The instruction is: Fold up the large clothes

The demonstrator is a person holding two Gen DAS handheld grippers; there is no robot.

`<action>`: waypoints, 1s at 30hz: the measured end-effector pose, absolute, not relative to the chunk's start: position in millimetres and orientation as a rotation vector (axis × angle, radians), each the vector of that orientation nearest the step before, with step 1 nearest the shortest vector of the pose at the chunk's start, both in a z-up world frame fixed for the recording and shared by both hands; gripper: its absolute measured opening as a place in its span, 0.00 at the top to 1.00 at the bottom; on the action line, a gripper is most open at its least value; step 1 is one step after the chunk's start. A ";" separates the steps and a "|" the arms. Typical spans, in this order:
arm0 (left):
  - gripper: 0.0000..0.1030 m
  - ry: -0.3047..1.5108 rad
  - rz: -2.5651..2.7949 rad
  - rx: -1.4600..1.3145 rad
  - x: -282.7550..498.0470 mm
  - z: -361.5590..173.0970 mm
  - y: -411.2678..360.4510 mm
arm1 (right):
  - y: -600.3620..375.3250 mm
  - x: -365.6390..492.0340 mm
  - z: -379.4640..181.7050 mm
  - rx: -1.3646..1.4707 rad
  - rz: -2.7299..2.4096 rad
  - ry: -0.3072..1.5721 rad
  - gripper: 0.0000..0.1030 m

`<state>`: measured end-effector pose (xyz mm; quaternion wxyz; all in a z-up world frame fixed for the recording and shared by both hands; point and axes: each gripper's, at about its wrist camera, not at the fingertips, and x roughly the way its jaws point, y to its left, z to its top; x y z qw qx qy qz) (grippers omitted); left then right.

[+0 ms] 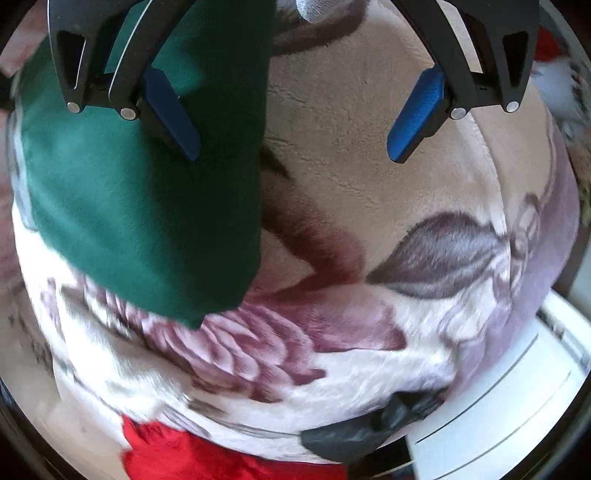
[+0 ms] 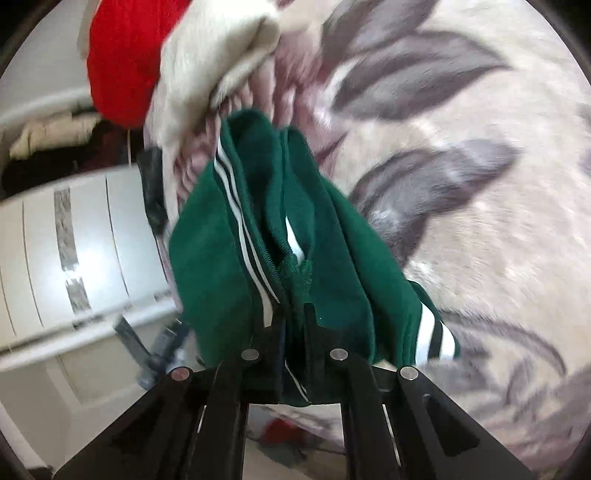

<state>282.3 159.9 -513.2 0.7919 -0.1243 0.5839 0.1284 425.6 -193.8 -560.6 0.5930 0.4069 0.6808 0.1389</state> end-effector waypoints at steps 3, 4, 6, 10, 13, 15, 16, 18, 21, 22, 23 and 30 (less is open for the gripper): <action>0.00 1.287 0.259 -0.239 287.3 -530.4 148.8 | -210.9 418.1 -583.8 0.860 0.228 1.652 0.93; 0.00 1.302 0.264 -0.227 288.7 -536.7 146.9 | -210.0 413.1 -607.2 0.842 0.185 1.703 0.93; 0.00 1.308 0.269 -0.209 289.4 -540.0 147.8 | -200.6 404.2 -646.2 0.867 0.152 1.777 0.90; 0.00 1.306 0.264 -0.226 284.4 -527.6 156.5 | -183.9 417.4 -660.7 0.808 0.168 1.822 0.85; 0.00 1.285 0.250 -0.204 280.7 -512.5 155.7 | -193.1 426.0 -636.0 0.733 0.181 1.797 0.50; 0.00 1.276 0.232 -0.207 280.3 -505.1 154.0 | -201.7 435.5 -613.4 0.661 0.146 1.725 0.41; 0.00 1.274 0.228 -0.212 281.3 -503.3 153.7 | -204.2 440.9 -601.9 0.632 0.142 1.699 0.41; 0.00 1.272 0.218 -0.232 286.2 -502.8 153.9 | -204.5 458.3 -575.4 0.586 0.173 1.641 0.37; 0.00 1.261 0.214 -0.279 300.5 -503.4 154.3 | -169.1 498.6 -544.2 0.523 0.312 1.575 0.37; 0.00 1.238 0.217 -0.298 308.6 -501.3 154.5 | -155.5 510.9 -541.1 0.492 0.354 1.568 0.37; 0.00 1.220 0.221 -0.306 314.1 -501.2 154.9 | -140.8 522.0 -540.3 0.441 0.388 1.555 0.37; 0.00 1.341 0.194 -0.465 350.5 -580.1 177.6 | -109.6 562.3 -662.1 0.397 0.231 1.717 0.37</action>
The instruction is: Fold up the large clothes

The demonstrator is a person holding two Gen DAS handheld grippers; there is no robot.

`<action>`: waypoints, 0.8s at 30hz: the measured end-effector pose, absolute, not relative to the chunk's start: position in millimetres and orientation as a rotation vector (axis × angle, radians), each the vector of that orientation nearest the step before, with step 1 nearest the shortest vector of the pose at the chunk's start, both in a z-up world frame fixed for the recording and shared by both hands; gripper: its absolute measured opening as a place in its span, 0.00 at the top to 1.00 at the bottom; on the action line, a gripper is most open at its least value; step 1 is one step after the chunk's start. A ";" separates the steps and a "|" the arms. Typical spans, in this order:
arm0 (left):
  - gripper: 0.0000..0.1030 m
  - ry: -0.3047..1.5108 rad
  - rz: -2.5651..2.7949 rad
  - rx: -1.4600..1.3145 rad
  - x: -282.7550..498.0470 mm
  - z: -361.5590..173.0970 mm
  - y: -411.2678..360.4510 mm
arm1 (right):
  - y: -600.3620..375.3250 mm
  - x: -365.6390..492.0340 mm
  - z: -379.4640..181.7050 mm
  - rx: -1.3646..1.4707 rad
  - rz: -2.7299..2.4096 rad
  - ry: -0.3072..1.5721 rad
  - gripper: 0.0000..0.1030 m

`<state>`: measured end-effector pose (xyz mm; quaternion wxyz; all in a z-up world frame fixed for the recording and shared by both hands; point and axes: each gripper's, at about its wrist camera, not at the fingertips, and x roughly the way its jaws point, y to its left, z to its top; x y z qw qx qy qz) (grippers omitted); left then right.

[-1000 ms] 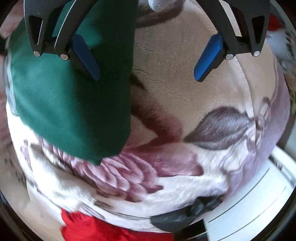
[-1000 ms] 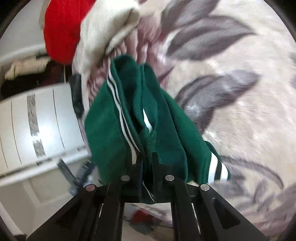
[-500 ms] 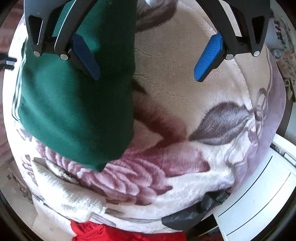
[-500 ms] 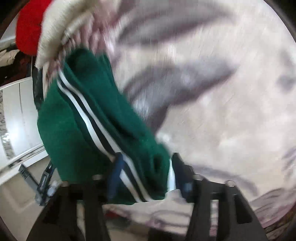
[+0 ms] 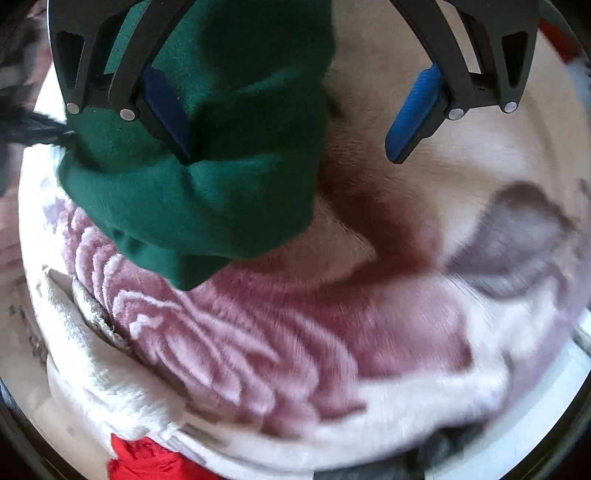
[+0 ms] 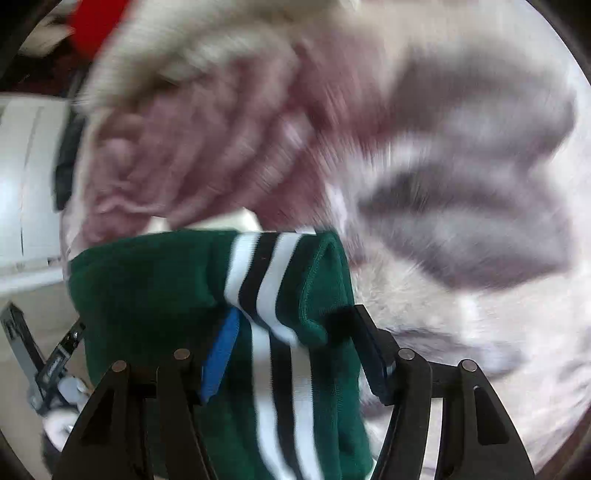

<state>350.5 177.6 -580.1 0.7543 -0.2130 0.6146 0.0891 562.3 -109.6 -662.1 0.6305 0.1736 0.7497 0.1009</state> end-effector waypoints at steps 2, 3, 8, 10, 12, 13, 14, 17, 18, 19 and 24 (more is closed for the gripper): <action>0.00 1.341 0.166 -0.499 348.9 -580.7 184.0 | -107.3 561.4 -673.4 0.417 0.213 1.738 0.36; 0.00 1.336 0.158 -0.510 346.7 -576.4 185.8 | -103.0 561.6 -668.7 0.379 0.224 1.735 0.36; 0.00 1.257 0.234 -0.462 317.3 -531.8 192.5 | -99.4 569.9 -594.8 0.169 0.260 1.670 0.34; 0.00 1.224 0.280 -0.467 300.7 -517.4 199.9 | -88.1 577.3 -550.1 0.094 0.350 1.558 0.32; 0.00 1.189 0.340 -0.485 278.3 -508.9 207.9 | -62.1 584.5 -522.0 0.022 0.469 1.453 0.05; 0.00 1.187 0.364 -0.491 268.3 -509.7 211.4 | -41.7 588.0 -510.3 -0.029 0.537 1.417 0.04; 0.00 1.193 0.384 -0.494 263.7 -512.3 214.4 | -15.2 588.4 -503.1 -0.095 0.617 1.400 0.04; 0.00 1.209 0.429 -0.524 244.1 -529.4 220.4 | 66.3 596.0 -505.5 -0.263 0.803 1.429 0.04; 0.00 1.231 0.441 -0.539 238.3 -538.0 223.2 | 99.7 596.0 -511.5 -0.311 0.871 1.433 0.04; 0.00 1.241 0.444 -0.571 232.6 -545.6 225.7 | 123.7 592.4 -520.1 -0.349 0.919 1.440 0.04; 0.00 1.240 0.447 -0.665 211.6 -563.7 230.6 | 241.5 573.8 -591.5 -0.654 1.103 1.542 0.51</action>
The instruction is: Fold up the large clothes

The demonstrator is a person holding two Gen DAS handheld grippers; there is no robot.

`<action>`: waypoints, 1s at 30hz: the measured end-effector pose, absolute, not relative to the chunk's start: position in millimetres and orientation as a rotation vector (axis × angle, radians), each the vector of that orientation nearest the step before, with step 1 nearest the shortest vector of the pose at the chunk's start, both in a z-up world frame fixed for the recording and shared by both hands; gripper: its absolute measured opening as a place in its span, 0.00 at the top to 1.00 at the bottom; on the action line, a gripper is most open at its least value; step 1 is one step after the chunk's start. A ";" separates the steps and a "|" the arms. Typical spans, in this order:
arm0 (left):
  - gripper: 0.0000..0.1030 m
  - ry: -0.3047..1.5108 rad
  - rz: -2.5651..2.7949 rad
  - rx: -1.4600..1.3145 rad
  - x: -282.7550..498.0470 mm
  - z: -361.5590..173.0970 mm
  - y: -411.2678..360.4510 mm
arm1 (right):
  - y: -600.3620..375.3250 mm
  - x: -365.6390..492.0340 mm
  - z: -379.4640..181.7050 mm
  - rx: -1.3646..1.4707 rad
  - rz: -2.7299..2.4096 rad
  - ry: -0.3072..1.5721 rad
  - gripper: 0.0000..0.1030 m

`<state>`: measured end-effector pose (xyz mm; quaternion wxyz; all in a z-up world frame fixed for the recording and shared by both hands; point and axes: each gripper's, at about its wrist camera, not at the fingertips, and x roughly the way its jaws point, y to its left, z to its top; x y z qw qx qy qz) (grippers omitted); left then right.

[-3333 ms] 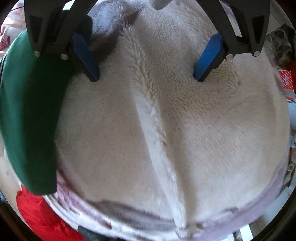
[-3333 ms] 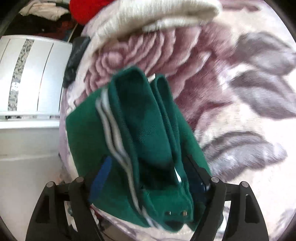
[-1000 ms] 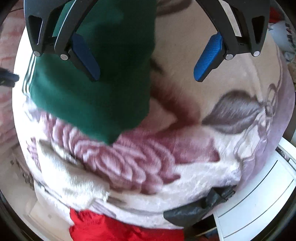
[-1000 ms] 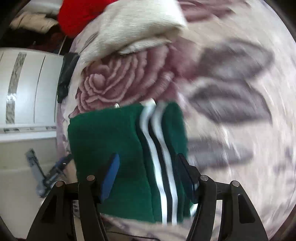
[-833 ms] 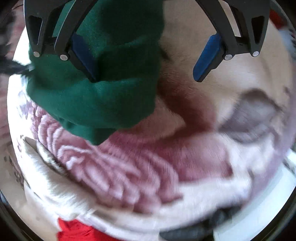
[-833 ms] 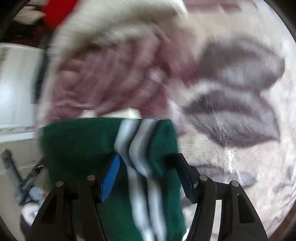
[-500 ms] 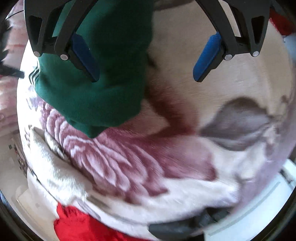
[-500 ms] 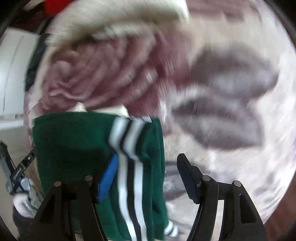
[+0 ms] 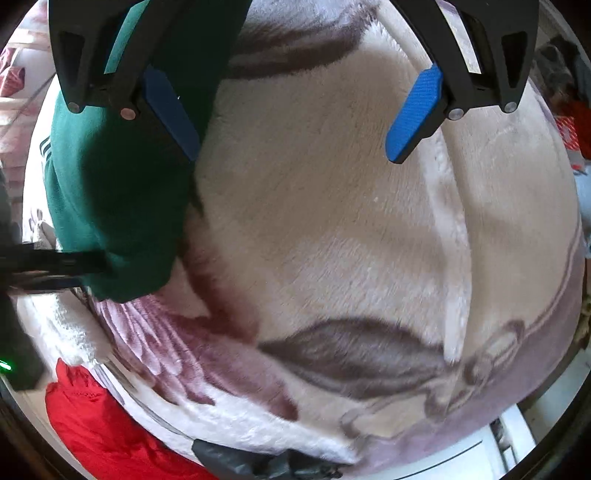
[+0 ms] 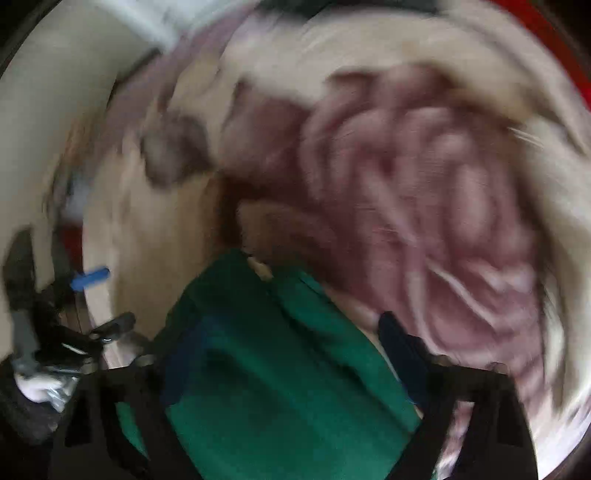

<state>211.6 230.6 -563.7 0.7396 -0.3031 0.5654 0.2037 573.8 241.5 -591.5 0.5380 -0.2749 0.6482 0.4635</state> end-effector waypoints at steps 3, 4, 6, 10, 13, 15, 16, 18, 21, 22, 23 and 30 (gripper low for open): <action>0.00 1.241 0.424 -0.691 204.3 -571.2 230.9 | 261.5 561.1 -605.7 -0.646 1.103 1.676 0.72; 0.00 1.244 0.418 -0.697 202.1 -574.5 231.0 | 257.4 573.0 -609.7 -0.458 1.054 1.832 0.73; 0.00 1.244 0.408 -0.697 198.9 -578.4 229.6 | 230.2 599.1 -628.4 0.028 0.888 2.106 0.77; 0.00 1.260 0.389 -0.713 192.8 -585.5 234.5 | 168.9 612.3 -682.4 0.533 0.592 2.240 0.78; 0.00 1.241 0.376 -0.707 187.5 -580.8 243.0 | 188.7 614.5 -658.3 0.364 0.718 2.195 0.68; 0.00 1.240 0.378 -0.683 183.0 -580.0 248.4 | 209.0 618.0 -622.1 0.134 0.803 2.069 0.37; 0.00 1.242 0.387 -0.679 181.0 -580.5 252.1 | 222.6 618.5 -598.1 -0.014 0.835 1.957 0.34; 0.00 1.236 0.398 -0.701 176.4 -582.6 259.3 | 247.9 611.6 -575.8 -0.213 0.902 1.849 0.34; 0.00 1.225 0.420 -0.746 172.8 -584.4 267.5 | 287.8 588.9 -579.8 -0.451 0.961 1.825 0.34; 0.00 1.223 0.420 -0.747 173.8 -584.8 267.9 | 297.8 581.8 -588.7 -0.531 0.967 1.817 0.34; 0.00 1.226 0.424 -0.743 173.3 -585.2 267.4 | 309.5 569.1 -599.9 -0.666 0.982 1.793 0.44; 0.00 1.239 0.396 -0.696 171.2 -590.9 259.7 | 284.3 593.8 -656.6 -0.258 0.656 2.134 0.80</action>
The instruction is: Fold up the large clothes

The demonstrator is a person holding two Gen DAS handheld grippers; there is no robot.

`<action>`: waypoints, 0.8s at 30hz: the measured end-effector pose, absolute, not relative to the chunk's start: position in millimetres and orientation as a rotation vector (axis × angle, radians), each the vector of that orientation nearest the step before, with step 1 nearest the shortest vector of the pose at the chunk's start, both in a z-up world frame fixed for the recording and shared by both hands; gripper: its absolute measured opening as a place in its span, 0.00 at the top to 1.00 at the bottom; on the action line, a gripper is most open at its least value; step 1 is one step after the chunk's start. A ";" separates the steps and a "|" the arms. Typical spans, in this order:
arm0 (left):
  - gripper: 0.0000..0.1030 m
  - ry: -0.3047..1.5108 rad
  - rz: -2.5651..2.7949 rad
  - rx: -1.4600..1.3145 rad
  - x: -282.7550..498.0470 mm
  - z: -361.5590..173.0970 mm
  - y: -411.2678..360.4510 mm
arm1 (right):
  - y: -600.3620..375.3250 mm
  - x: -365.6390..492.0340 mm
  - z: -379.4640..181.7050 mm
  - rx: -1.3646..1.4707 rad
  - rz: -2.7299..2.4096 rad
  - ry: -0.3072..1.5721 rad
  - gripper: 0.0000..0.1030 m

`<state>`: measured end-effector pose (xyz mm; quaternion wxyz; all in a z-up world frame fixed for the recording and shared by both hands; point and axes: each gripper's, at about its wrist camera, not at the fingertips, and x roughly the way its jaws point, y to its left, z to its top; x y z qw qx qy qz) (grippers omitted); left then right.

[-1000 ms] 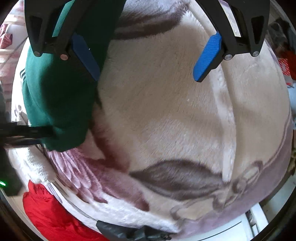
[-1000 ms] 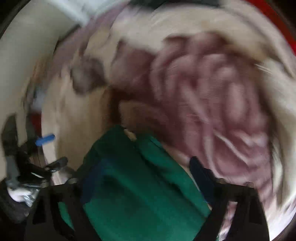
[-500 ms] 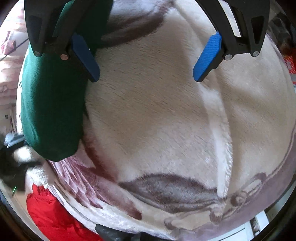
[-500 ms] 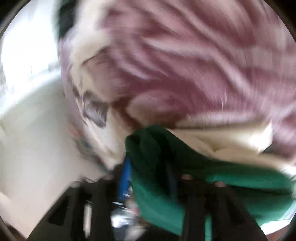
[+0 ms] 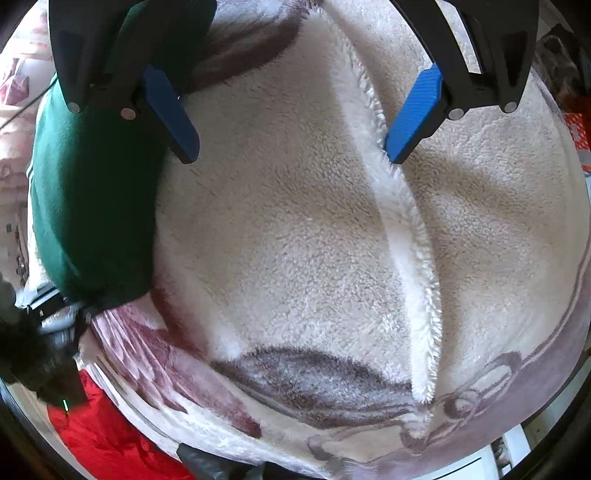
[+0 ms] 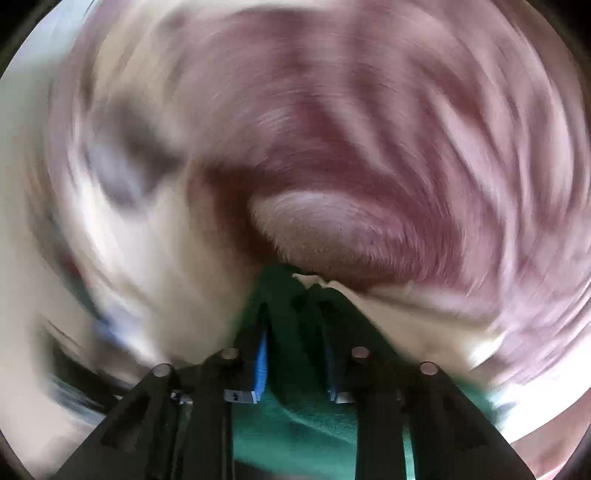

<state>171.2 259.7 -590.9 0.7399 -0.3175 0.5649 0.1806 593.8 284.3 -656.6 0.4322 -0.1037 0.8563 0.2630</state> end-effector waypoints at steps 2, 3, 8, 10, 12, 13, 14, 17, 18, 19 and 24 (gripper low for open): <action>0.00 1.236 0.395 -0.704 175.0 -593.3 259.6 | 226.2 615.5 -675.2 0.289 0.456 2.244 0.83; 0.00 1.237 0.397 -0.715 174.1 -594.9 260.7 | 207.7 615.5 -681.8 0.439 0.410 2.255 0.83; 0.00 1.220 0.389 -0.760 169.4 -593.9 271.2 | 184.5 636.8 -659.4 0.480 0.460 2.175 0.64; 0.00 1.226 0.401 -0.756 165.2 -593.2 275.3 | 197.3 653.1 -626.0 0.286 0.526 2.050 0.48; 0.00 1.229 0.408 -0.768 161.1 -592.9 278.7 | 218.6 655.8 -586.2 0.123 0.646 1.927 0.48; 0.00 1.230 0.411 -0.774 159.5 -592.6 279.3 | 222.7 656.6 -576.4 0.126 0.705 1.939 0.48; 0.00 1.232 0.417 -0.783 157.4 -591.8 280.3 | 227.3 643.7 -578.0 0.160 0.771 2.032 0.49; 0.00 1.234 0.415 -0.800 155.1 -588.8 278.1 | 227.2 610.9 -613.5 0.216 0.783 2.240 0.56; 0.00 1.234 0.406 -0.805 155.2 -587.0 276.3 | 220.7 609.7 -629.8 0.138 0.713 2.224 0.94; 0.00 1.235 0.389 -0.808 155.5 -584.5 274.2 | 212.3 617.8 -643.6 0.091 0.658 2.177 1.00; 0.00 1.218 0.270 -0.799 148.5 -564.1 254.5 | 192.1 624.0 -608.8 0.211 0.757 2.007 0.67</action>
